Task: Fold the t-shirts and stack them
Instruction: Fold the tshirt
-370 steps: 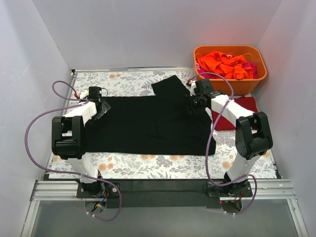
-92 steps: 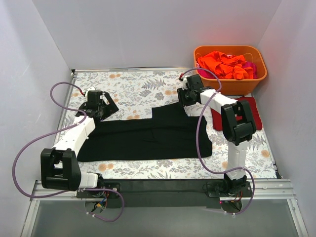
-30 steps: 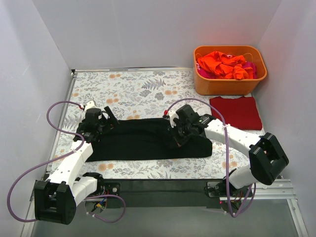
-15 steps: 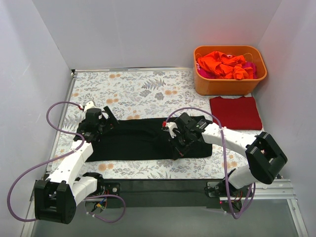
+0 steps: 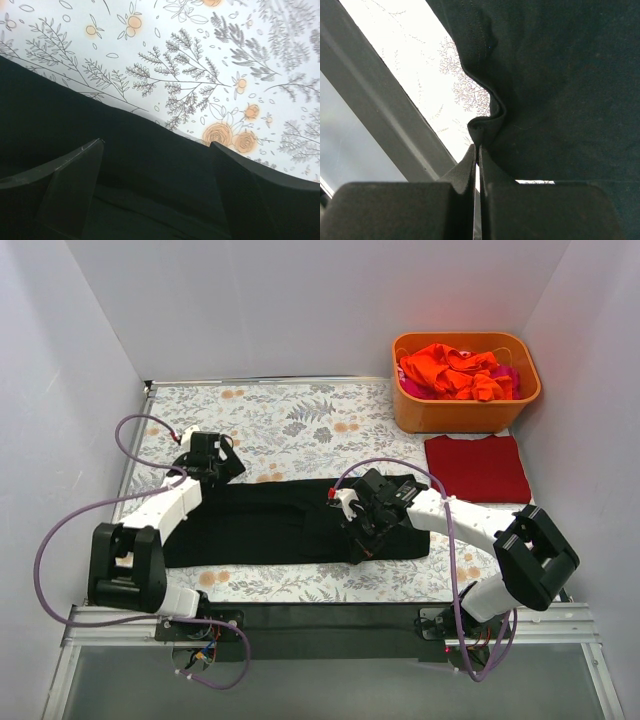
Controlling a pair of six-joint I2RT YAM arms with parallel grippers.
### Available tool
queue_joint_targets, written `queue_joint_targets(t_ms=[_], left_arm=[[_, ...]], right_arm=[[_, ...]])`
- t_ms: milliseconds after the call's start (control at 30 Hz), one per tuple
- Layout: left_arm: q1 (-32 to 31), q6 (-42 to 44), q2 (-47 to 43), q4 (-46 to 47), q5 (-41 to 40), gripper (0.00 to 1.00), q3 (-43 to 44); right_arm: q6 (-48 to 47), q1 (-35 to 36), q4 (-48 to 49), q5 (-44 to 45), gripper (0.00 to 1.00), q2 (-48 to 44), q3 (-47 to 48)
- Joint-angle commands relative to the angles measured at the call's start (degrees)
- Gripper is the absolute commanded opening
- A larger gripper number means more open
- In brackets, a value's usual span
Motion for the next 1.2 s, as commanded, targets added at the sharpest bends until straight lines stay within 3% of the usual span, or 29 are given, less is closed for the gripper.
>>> queue_joint_targets(t_ms=[0, 467, 700, 1167], left_arm=[[-0.25, 0.02, 2.87, -3.59, -0.66, 0.8, 3.41], [-0.25, -8.07, -6.96, -8.42, 1.02, 0.68, -11.97], [-0.17, -9.04, -10.48, -10.28, -5.22, 0.68, -11.36], [3.87, -5.17, -5.3, -10.36, -11.29, 0.75, -4.6]], right_arm=[[-1.2, 0.26, -0.57, 0.41, 0.01, -0.31, 1.84], [-1.2, 0.26, -0.92, 1.64, 0.01, -2.42, 1.66], [-1.29, 0.17, -1.72, 5.24, 0.01, -4.62, 1.31], [-2.26, 0.08, -2.77, 6.74, 0.01, -6.56, -1.41]])
